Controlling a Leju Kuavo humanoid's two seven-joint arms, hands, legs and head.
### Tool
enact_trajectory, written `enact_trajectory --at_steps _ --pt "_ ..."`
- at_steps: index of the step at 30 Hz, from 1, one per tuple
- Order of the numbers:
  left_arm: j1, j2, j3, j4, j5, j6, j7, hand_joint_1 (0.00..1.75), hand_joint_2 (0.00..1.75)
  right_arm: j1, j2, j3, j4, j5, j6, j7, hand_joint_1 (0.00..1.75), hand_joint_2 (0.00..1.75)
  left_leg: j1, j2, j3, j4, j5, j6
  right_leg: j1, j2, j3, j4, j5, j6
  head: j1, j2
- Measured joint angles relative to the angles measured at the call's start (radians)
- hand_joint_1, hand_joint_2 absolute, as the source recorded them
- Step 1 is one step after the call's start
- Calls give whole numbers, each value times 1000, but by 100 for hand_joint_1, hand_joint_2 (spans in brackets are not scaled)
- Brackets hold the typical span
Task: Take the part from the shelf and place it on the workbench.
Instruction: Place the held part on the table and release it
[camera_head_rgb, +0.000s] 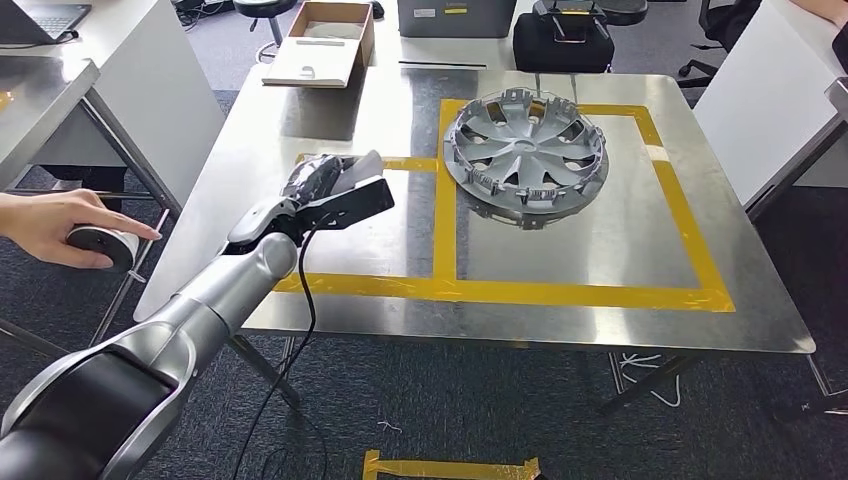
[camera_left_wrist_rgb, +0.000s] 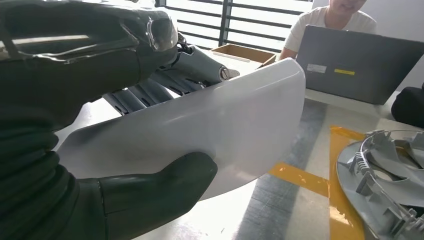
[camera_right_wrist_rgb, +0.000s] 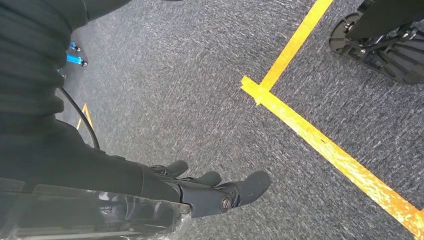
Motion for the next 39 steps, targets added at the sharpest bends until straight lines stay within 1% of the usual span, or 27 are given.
enact_trajectory --at_steps 2,6,14,28,32,35,39 --pt "0 1 0 6 -7 0 4 175 175 2 0 -4 1 2 -2 0 0 175 0 0 0 0 0 0 0 0 0 0 0 0 0 0" --pt "0 4 0 14 -19 2 10 0 175 9 1 -10 4 5 -4 0 0 175 0 0 0 0 0 0 0 0 0 0 0 0 0 0" --pt "-3 12 0 17 -44 29 24 0 175 16 3 -19 11 15 -3 0 0 175 0 0 0 0 0 0 0 0 0 0 0 0 0 0" --pt "-3 27 26 17 -43 50 18 0 175 14 6 -19 14 42 8 0 0 175 0 0 0 0 0 0 0 0 0 0 0 0 0 0" --pt "-3 29 29 17 -42 54 17 0 0 13 6 -19 14 43 8 0 0 175 0 0 0 0 0 0 0 0 0 0 0 0 0 0" --pt "-4 32 41 17 -26 74 17 0 0 13 6 -21 14 48 8 0 0 175 0 0 0 0 0 0 0 0 0 0 0 0 0 0" --pt "-7 52 91 12 9 133 47 0 0 14 9 -28 14 54 8 0 0 175 0 1 1 0 0 0 0 0 0 0 0 0 0 0"
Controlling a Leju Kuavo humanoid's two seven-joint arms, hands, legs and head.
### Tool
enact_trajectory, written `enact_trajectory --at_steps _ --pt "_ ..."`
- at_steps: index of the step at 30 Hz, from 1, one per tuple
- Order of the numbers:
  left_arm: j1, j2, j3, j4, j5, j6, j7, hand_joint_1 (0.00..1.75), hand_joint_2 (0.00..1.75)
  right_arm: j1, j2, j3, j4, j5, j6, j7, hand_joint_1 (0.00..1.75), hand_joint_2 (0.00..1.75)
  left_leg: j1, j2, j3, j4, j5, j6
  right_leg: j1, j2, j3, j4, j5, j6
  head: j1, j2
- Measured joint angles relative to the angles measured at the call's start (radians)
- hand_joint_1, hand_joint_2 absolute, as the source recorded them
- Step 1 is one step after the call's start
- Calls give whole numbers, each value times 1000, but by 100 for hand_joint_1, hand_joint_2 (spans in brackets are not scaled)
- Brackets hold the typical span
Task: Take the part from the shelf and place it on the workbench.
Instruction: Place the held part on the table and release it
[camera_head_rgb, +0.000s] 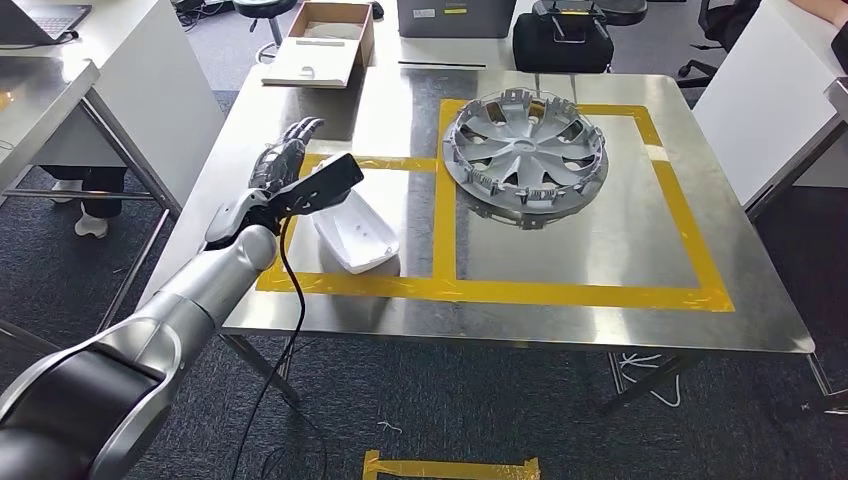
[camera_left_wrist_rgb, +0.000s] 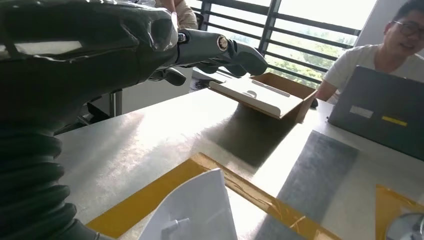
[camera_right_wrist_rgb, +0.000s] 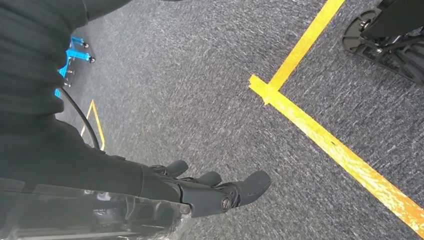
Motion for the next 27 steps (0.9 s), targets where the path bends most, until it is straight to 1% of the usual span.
enact_trajectory --at_steps 3,6,9,11,15,24,25,27 --pt "-7 37 39 -9 -2 41 47 0 0 4 5 -10 4 -5 3 0 0 175 0 0 0 0 0 0 0 0 0 0 0 0 0 0" --pt "-8 101 80 -29 -5 90 89 0 0 12 14 -18 10 -8 17 -3 0 175 1 2 1 -1 0 0 0 2 0 0 0 0 0 0" --pt "-4 167 135 -61 -6 102 100 0 0 20 24 -21 19 -2 26 -5 0 175 1 4 1 -2 0 0 0 3 -1 0 0 0 0 0" --pt "0 194 163 -77 -9 102 101 0 0 21 29 -22 23 2 28 -6 0 175 1 2 1 -2 0 0 0 1 -1 0 0 0 0 0" --pt "9 217 186 -96 -14 104 102 0 0 18 34 -23 26 3 30 -6 0 175 0 0 1 -2 0 0 0 0 1 -1 0 0 0 0" --pt "18 227 202 -110 -17 114 113 0 0 18 38 -23 30 5 35 -7 0 175 0 0 1 -2 1 0 0 0 2 -3 1 1 0 0" --pt "20 231 206 -112 -14 120 117 0 0 18 39 -23 30 6 39 -8 0 175 0 1 1 -2 1 0 0 1 2 -3 1 1 0 0" --pt "29 254 224 -121 5 138 125 0 0 17 39 -23 30 5 51 -11 0 175 0 4 1 -3 0 0 0 3 2 -3 1 1 0 0"
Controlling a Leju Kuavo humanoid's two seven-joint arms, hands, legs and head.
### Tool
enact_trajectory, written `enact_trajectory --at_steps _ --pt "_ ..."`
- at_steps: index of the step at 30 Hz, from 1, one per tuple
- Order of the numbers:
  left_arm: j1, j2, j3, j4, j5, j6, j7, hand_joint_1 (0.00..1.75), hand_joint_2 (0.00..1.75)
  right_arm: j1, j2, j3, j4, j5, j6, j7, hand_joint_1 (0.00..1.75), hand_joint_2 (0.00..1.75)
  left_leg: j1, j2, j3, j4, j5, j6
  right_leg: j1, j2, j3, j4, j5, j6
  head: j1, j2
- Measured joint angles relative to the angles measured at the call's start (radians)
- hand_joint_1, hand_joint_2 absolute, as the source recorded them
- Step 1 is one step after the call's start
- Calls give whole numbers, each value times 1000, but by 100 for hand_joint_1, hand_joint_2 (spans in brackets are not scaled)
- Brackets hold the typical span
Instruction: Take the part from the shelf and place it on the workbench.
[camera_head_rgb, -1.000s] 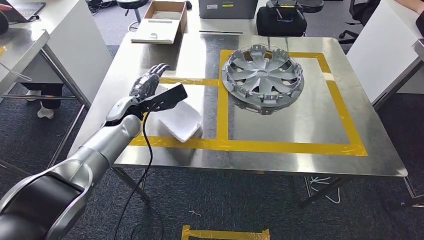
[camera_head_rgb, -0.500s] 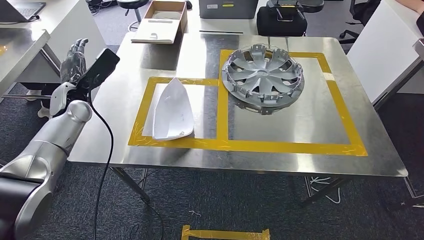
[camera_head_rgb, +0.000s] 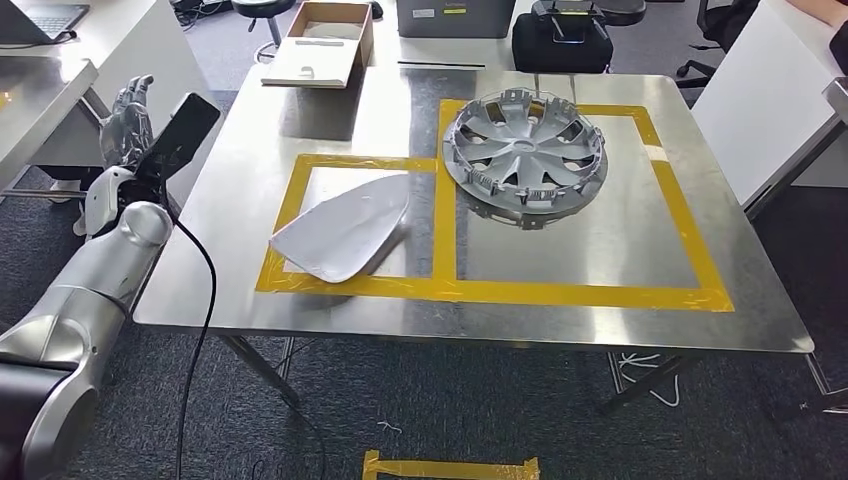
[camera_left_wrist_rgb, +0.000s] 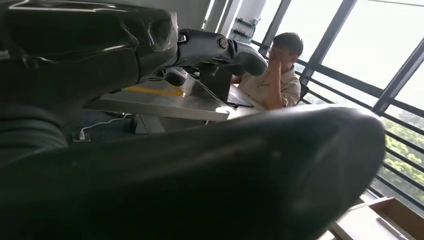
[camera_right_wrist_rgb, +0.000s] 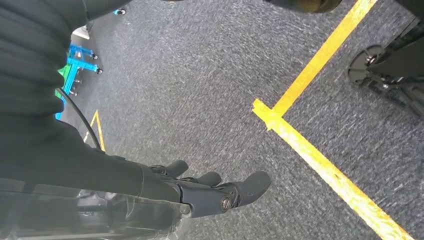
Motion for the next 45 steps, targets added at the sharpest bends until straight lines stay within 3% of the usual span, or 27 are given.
enact_trajectory --at_steps 5,8,10,12,15,19,27,35,45 --pt "51 115 102 -39 83 18 -4 0 0 7 2 -6 2 -13 12 -9 0 175 0 6 3 -3 0 0 0 6 -2 0 0 0 0 0" --pt "146 189 193 -94 215 1 -11 0 0 13 4 -2 6 26 16 -11 0 175 -1 8 6 -7 -1 -1 -1 9 0 -1 0 -1 0 0" --pt "289 243 277 -179 342 -22 0 0 0 22 5 15 8 69 18 -11 0 175 -4 15 14 -12 -4 -2 -4 16 3 -3 -1 -1 0 0" --pt "484 289 380 -284 456 -50 13 0 0 37 6 36 9 97 18 -10 0 175 -5 24 21 -17 -7 -3 -6 26 5 -7 -1 -1 -1 0" --pt "722 309 523 -391 562 -93 6 0 0 55 6 56 9 95 11 -8 0 175 -4 26 22 -18 -8 -2 -5 27 4 -11 -2 -1 -1 0" --pt "838 266 600 -416 620 -74 -4 0 0 50 6 58 9 56 -19 -7 0 175 -4 11 20 -18 -7 0 -5 11 8 -14 -6 1 0 0" --pt "877 129 593 -337 699 -32 -27 0 0 63 -11 43 8 -52 -61 -27 0 175 -5 2 22 -19 -5 5 -6 2 20 -21 -4 3 0 0" --pt "865 -56 482 -115 780 -47 -107 0 0 101 -27 24 8 -108 -80 -27 0 175 -7 2 21 -18 -6 8 -7 2 21 -24 -3 5 0 0" --pt "861 -204 344 108 813 -62 -91 0 0 103 -47 25 -3 -124 -135 -11 0 175 -7 2 21 -18 -7 9 -7 2 21 -24 -3 5 0 0"
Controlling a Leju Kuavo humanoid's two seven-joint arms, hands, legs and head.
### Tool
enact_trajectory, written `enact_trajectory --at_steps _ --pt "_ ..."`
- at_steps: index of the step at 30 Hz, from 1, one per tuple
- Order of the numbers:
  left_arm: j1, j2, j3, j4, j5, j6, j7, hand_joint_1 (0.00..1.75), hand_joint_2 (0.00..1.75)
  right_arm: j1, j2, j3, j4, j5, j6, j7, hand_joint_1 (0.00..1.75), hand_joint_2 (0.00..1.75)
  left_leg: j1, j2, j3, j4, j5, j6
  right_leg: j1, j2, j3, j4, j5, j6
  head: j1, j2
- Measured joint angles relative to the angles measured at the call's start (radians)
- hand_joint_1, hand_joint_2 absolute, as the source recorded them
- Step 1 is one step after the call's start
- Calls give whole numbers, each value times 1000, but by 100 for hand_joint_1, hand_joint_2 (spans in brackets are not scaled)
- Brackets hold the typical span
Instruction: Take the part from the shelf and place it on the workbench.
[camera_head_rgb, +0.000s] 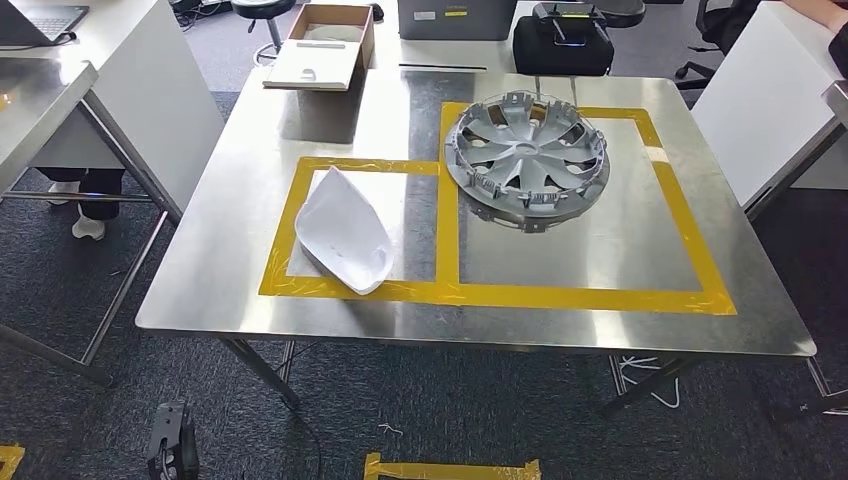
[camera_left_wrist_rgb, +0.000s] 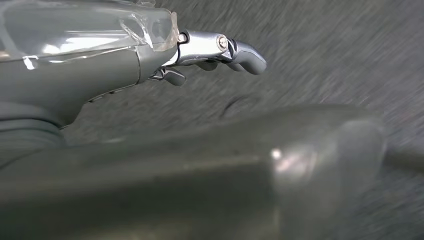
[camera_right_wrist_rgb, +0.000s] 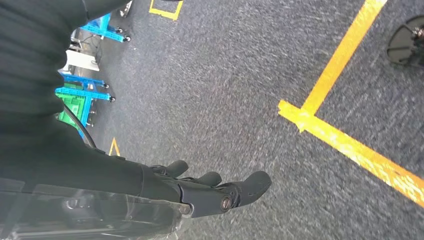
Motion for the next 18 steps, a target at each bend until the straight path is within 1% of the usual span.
enact_trajectory --at_steps 1,3,5,8,13,18 --pt "7 -19 -14 21 1 -3 -2 0 0 -2 -1 0 -3 0 -2 2 0 175 0 0 0 0 0 0 0 0 0 0 0 0 0 0" --pt "18 -47 -35 56 4 -11 -4 0 0 -5 -3 1 -7 1 -3 5 0 87 0 0 0 0 0 0 0 0 -1 0 0 0 0 0" --pt "23 -64 -54 84 1 -25 -1 0 0 -9 -4 2 -11 1 -1 8 0 0 0 0 0 0 0 0 0 -1 0 0 0 0 0 0" --pt "24 -85 -96 122 -31 -46 8 0 0 -15 -5 4 -17 -1 2 15 0 0 0 0 0 0 0 1 1 -1 0 0 0 1 0 0" --pt "24 -117 -196 157 -89 -62 23 0 0 -24 -4 9 -32 -3 -1 27 0 0 0 0 0 0 0 1 1 -1 0 0 0 1 0 0" --pt "22 -132 -274 164 -123 -61 33 0 0 -33 -3 10 -48 -7 -15 35 0 0 0 0 0 0 0 1 1 -1 0 0 0 1 0 0"
